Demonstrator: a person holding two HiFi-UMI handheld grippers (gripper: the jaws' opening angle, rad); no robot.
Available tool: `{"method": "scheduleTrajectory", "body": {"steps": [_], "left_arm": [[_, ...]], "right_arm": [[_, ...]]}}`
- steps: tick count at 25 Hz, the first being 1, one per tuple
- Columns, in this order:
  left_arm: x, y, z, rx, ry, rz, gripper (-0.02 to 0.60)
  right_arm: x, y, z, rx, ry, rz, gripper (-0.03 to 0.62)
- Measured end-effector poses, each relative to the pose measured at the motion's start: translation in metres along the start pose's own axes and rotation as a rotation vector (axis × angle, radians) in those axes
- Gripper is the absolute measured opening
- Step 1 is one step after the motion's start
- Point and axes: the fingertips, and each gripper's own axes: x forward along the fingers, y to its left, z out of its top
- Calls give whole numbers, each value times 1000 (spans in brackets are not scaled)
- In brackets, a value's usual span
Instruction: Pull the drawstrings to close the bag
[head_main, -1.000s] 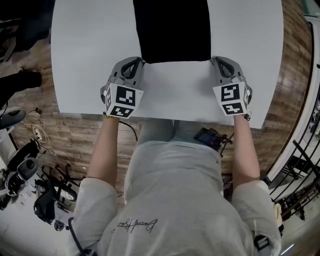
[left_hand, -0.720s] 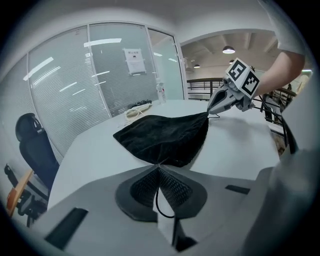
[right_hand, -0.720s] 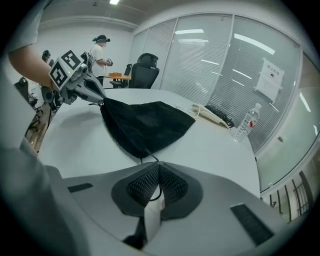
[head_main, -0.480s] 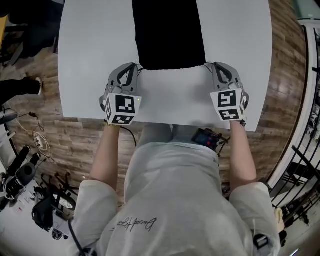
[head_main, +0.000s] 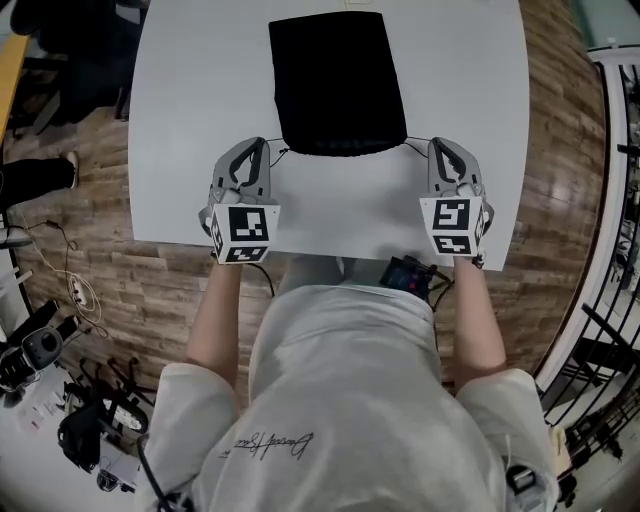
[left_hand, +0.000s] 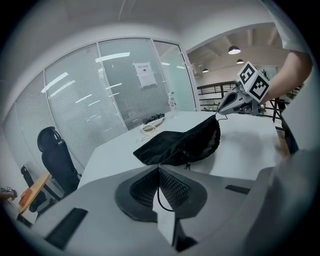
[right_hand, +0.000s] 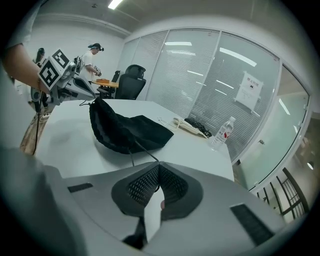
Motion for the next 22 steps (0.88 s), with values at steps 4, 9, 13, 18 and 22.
{"method": "scheduleTrajectory", "body": {"steps": [4,9,13,18,22], "left_arm": [[-9,3,6,4,-15,12,11],[-20,4,12,-33,-27,-7,11],[-26,2,16,-69,-34,-14,11],[-37,5,28,-178,-74,-42,11],[-50,12,41,-219,-98,-45,11]], "right_arm": [[-10,-5,2,5,-12,-9,23],[-23,-7,17,4,-40,-4,23],[-30,-10,25,14,-47,15,23],[-44,-6,39,75,-61,45,23],[-53,-7,49,101,-82,54,23]]}}
